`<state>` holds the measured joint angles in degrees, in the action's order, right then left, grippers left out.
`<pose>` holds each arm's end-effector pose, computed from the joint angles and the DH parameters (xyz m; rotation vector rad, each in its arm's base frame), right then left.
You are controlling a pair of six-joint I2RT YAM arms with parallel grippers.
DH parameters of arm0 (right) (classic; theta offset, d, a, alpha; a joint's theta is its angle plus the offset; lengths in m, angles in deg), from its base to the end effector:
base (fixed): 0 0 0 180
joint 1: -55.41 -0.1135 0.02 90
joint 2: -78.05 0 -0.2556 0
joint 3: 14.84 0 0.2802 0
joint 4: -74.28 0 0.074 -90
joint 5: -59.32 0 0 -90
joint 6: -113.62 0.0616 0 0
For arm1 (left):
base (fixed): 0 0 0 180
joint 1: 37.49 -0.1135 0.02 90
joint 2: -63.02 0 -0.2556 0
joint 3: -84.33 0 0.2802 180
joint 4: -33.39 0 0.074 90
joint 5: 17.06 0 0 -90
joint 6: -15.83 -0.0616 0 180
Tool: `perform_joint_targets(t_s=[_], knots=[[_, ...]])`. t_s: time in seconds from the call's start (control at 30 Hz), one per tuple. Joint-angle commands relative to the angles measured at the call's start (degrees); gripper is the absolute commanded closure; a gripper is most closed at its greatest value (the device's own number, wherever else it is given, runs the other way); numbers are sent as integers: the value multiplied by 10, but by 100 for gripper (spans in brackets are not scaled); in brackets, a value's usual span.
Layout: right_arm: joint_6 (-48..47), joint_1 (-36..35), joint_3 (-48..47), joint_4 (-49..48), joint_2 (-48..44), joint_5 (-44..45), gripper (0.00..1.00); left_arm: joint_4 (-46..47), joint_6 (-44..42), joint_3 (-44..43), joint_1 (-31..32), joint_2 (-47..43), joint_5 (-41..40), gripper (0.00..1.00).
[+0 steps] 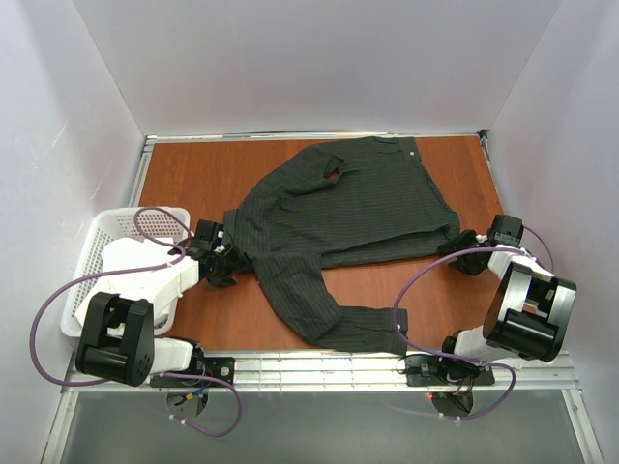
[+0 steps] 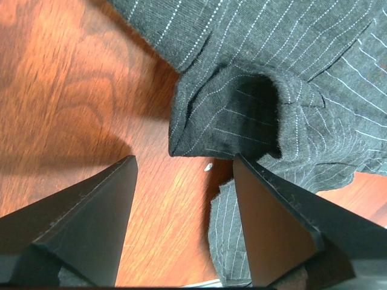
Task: Fold and stack the long sleeve shirts
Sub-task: Fold the shirt
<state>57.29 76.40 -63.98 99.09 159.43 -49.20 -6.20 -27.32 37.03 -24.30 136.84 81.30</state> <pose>0.2784 -0.0859 0.1056 1.0666 2.3329 0.4988 0.2454 -0.0667 0.1105 -0.7732 2.7063 -0.4759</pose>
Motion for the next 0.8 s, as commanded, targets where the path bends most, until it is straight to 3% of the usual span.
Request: perform_joint_targets(t_s=[0.0, 0.47, 0.63, 0.7, 0.77], knots=[[22, 4, 13, -54, 7, -16, 44, 14, 8, 13, -4, -4, -9, 40], [35, 4, 35, -97, 41, 1, 45, 59, 25, 12, -4, 35, -6, 53], [37, 5, 37, -103, 57, 21, 51, 66, 33, 8, -4, 50, -10, 66], [33, 5, 36, -107, 66, 28, 57, 68, 36, 7, -4, 55, -12, 71], [25, 6, 34, -109, 71, 36, 65, 68, 34, 2, -4, 62, -19, 83]])
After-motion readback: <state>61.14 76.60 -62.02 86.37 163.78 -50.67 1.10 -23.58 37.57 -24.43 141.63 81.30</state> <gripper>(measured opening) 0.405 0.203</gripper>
